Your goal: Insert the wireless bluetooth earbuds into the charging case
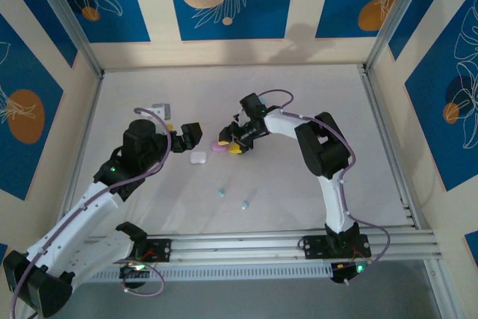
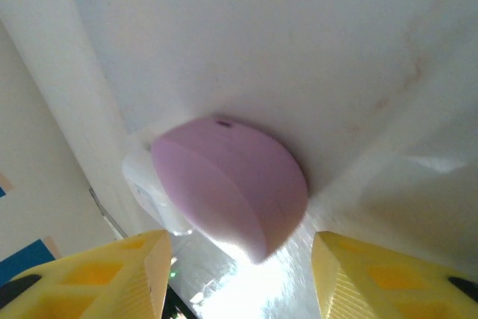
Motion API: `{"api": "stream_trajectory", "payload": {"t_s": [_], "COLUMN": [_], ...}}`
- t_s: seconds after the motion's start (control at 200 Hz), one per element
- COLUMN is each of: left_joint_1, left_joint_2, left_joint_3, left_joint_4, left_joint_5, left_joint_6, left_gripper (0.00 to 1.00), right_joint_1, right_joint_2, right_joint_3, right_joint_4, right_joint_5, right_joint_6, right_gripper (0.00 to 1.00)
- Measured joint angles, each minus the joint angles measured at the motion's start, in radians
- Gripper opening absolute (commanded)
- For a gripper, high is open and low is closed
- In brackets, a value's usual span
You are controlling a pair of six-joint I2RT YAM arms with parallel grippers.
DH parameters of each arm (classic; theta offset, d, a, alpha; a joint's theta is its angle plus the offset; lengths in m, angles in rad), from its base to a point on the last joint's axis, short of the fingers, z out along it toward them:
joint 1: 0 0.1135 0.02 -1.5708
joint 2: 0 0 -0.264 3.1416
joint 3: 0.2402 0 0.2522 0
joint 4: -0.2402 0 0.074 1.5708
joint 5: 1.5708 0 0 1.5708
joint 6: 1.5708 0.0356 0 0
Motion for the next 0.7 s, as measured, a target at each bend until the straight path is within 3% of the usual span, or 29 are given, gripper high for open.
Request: {"api": "stream_trajectory", "payload": {"t_s": [0.335,0.535,0.7], "left_joint_1": [0.0,0.0,0.0], "left_joint_2": [0.03,0.102,0.161], "left_joint_3": [0.0,0.005,0.006], "left_joint_4": [0.022,0.027,0.058], "left_joint_5": [0.033,0.099,0.168], "left_joint_6": [-0.014,-0.02,-0.062], "left_gripper": [1.0,1.0,1.0], "right_joint_1": [-0.044,-0.173,-0.286], "right_joint_2": [-0.26,-0.398,-0.347], "right_joint_3": [-0.087,-0.164,-0.099], "right_joint_4": [-0.074,-0.052,-0.087], "right_joint_5": [0.158,0.278,0.277], "right_joint_6": [-0.089,-0.165,-0.239], "right_gripper": [0.55,0.55,0.55]}}
